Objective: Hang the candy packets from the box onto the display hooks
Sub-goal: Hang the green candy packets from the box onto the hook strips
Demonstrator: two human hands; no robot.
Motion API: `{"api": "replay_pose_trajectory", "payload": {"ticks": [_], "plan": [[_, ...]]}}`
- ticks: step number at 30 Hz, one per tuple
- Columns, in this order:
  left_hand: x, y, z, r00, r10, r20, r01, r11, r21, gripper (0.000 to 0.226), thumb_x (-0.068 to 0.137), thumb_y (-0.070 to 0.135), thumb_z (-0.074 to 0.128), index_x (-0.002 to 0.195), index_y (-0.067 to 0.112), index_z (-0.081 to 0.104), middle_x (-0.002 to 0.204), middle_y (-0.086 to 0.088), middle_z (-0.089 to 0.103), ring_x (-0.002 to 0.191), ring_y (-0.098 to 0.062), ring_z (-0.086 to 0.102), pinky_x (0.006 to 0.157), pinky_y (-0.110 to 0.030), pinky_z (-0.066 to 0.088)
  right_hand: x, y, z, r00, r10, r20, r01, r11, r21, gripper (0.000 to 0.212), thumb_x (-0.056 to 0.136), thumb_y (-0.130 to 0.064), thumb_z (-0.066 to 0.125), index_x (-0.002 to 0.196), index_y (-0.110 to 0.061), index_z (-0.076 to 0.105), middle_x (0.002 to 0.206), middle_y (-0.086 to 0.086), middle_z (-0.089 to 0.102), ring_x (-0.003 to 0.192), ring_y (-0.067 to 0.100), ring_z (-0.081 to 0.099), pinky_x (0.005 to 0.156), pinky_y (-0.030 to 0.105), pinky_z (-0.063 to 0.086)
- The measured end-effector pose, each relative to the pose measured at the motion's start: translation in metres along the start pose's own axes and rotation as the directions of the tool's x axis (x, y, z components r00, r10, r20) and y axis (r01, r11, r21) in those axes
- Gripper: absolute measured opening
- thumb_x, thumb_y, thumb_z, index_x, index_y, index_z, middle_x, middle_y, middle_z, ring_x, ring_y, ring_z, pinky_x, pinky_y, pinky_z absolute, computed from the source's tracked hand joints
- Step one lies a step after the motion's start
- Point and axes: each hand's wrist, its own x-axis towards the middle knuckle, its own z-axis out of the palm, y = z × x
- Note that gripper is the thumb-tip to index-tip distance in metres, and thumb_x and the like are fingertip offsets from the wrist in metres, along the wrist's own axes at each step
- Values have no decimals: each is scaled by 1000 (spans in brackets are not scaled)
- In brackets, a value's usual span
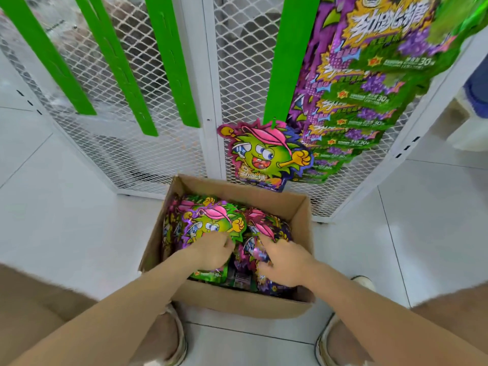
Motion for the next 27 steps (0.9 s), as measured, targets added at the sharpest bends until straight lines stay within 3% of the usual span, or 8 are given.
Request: {"api": "replay_pose_trajectory", "payload": {"ticks": [3, 6, 9, 12, 15, 18, 23, 27], "plan": [[-12, 16, -11, 998, -45, -43, 35, 975, -220, 47, 113, 52, 33, 84, 16, 42, 75, -3, 42, 64, -18, 41, 69, -36, 36, -12, -13, -33, 987, 17, -161, -35, 994, -107, 54, 103, -38, 44, 151, -14, 37, 113, 17, 69, 100, 40, 68, 69, 41, 45], [-26, 39, -23, 994, -109, -24, 61, 713, -699, 56, 100, 74, 47, 114, 21, 58, 110, -1, 64, 92, -18, 69, 73, -34, 53, -31, -41, -51, 968, -28, -248, -26, 977, -212, 53, 106, -33, 42, 154, -13, 33, 114, 15, 70, 98, 39, 70, 65, 40, 41], [-38, 58, -33, 969, -178, -171, -79, 434, -898, 28, 102, 47, 68, 111, 22, 61, 101, 4, 64, 79, -16, 67, 54, -26, 54, -56, -58, -46, 915, -214, -341, 69, 918, -391, 74, 95, -40, 56, 158, -9, 33, 102, 14, 73, 80, 33, 72, 54, 37, 42], [-50, 65, -44, 920, -235, -312, -198, 409, -891, 11, 94, 11, 76, 98, 5, 67, 82, -14, 64, 66, -28, 61, 48, -24, 52, -82, -57, -61, 899, -287, -332, 121, 889, -441, 95, 83, -72, 62, 157, -16, 38, 122, 14, 71, 93, 31, 71, 62, 40, 55], [-68, 68, -60, 936, -106, -336, -244, 494, -835, 25, 84, 10, 82, 105, 0, 73, 103, -23, 77, 98, -42, 73, 95, -45, 59, -106, -38, -113, 924, -196, -328, 151, 976, -159, 101, 76, -93, 52, 152, -25, 46, 144, -3, 60, 129, 23, 57, 100, 42, 52], [-91, 78, -75, 954, 48, -296, -277, 523, -806, 12, 94, 9, 77, 106, 14, 78, 106, -2, 83, 109, -23, 76, 107, -42, 53, -109, -12, -148, 789, -9, -615, 140, 976, 166, 72, 89, -72, 62, 145, -29, 54, 136, -7, 62, 127, 19, 58, 105, 39, 50], [-108, 90, -94, 951, 102, -291, -304, 465, -831, 37, 84, 29, 88, 119, 27, 74, 119, 10, 79, 125, -15, 66, 116, -46, 42, -104, -1, -179, 746, 283, -602, 275, 692, 667, 11, 96, -26, 76, 106, -22, 75, 95, 1, 77, 84, 11, 68, 75, 18, 53], [-109, 95, -101, 949, 101, -298, -312, 409, -857, 38, 88, 28, 85, 124, 29, 72, 130, 13, 74, 135, -13, 53, 120, -49, 24, -106, -5, -187, 839, 262, -476, 323, 464, 825, 14, 101, -26, 70, 102, -15, 79, 102, 7, 80, 95, 12, 73, 88, 24, 54]]}}
